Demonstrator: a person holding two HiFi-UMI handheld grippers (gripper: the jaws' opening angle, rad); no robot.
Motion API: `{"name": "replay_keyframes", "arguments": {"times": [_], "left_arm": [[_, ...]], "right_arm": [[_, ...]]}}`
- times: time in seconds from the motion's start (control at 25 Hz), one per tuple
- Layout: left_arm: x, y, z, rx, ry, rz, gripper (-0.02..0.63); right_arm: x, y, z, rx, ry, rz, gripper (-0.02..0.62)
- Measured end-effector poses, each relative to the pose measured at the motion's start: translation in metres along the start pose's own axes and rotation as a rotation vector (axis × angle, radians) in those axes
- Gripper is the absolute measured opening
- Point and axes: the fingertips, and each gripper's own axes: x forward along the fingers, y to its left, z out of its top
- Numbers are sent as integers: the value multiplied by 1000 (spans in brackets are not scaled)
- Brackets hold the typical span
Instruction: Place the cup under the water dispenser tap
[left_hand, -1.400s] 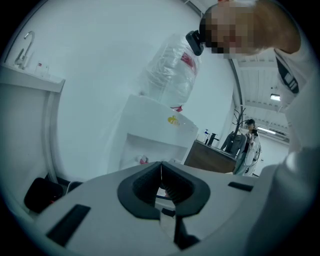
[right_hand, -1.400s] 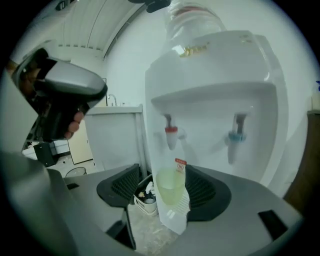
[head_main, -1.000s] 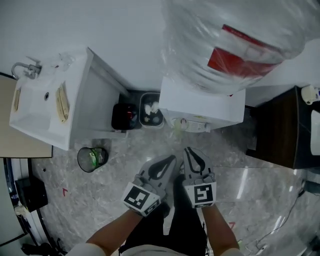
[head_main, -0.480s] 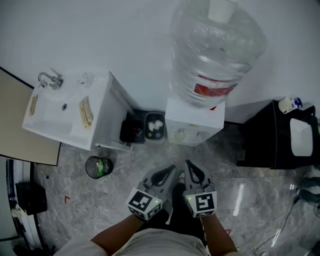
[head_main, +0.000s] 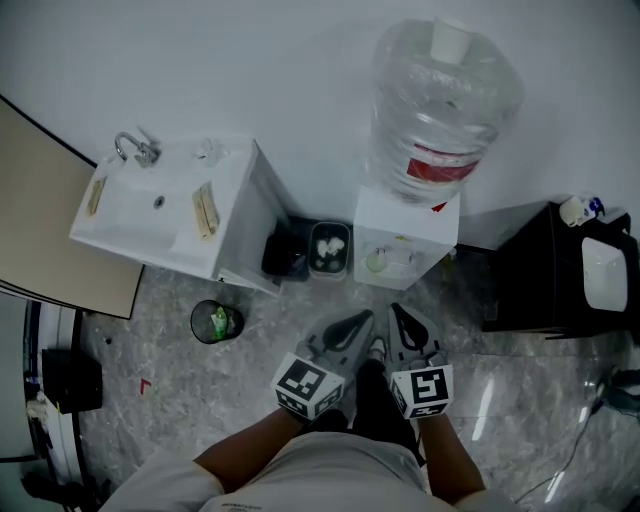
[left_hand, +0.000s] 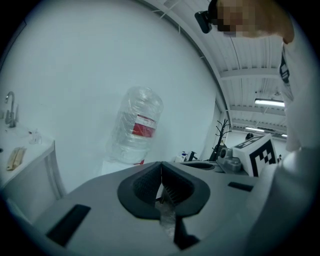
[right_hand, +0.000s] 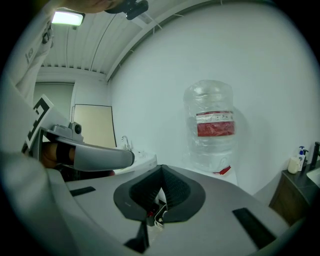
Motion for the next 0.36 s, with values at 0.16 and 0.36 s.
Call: {"name": "replay_keyframes", "arguments": {"times": [0.16,0.36], "left_arm": [[-15,-9,5,6,-12,3,6],[-45,-29,7,9,-16,-4,6]], "right_arm": [[-10,14,8,-12,-9,11,16],[-34,39,14,-18,-11,12,15]]}}
